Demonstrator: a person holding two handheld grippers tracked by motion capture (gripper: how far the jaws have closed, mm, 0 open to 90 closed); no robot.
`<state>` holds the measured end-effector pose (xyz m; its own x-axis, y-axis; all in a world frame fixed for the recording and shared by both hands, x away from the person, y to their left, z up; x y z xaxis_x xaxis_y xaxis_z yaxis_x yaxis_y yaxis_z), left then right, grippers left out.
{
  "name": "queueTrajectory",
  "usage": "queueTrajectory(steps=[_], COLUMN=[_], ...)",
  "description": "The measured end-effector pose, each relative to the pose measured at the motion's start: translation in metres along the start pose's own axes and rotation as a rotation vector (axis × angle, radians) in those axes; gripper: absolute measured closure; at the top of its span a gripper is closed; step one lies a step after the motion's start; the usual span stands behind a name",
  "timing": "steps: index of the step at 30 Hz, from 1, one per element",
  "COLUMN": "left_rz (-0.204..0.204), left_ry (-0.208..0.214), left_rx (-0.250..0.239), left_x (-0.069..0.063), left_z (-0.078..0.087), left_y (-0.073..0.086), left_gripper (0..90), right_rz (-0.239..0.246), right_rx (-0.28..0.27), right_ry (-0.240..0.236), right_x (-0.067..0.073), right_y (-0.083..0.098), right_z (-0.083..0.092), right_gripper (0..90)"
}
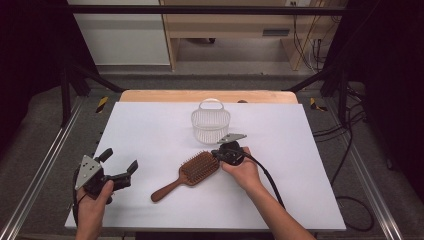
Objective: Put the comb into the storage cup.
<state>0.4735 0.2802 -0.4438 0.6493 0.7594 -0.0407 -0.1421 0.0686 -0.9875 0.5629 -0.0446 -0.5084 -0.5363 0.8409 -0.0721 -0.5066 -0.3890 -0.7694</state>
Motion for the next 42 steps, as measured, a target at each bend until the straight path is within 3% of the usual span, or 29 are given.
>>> queueTrajectory(steps=[6,15,32,37,42], left_rz=[-0.003,-0.008,-0.014,-0.017,-0.015], left_ry=[0.003,0.008,0.013,0.014,0.010], left_rx=[0.002,0.007,0.019,0.021,0.023], left_x=[-0.001,-0.002,-0.004,-0.004,-0.004], left_z=[-0.001,-0.001,-0.002,-0.003,-0.003], left_y=[0.000,0.000,0.001,0.001,0.002], left_gripper=[1.7,1.7,1.8,1.8,1.7], right_rz=[0.028,0.038,0.007,-0.018,-0.058], right_rx=[-0.002,-0.006,-0.021,-0.055,-0.084], right_ry=[-0.032,-0.043,-0.043,-0.035,-0.005], right_x=[0.021,0.033,0.029,0.019,-0.001], right_y=[-0.001,-0.001,-0.001,-0.004,0.002], right_z=[0.000,-0.001,0.003,0.015,0.033], right_gripper=[90.0,90.0,90.0,90.0,88.6])
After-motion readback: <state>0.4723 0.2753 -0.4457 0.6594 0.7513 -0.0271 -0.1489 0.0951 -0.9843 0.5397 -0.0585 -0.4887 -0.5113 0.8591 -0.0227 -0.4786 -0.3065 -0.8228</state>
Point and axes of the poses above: each handheld gripper's, and its own axes: z roughly backward along the jaws, y roughly out of its underside, x roughly to its left, the point moved 6 cm from there along -z, roughly forward along the jaws, and after that the axes turned 14 degrees about y, right-handed, at the moved point
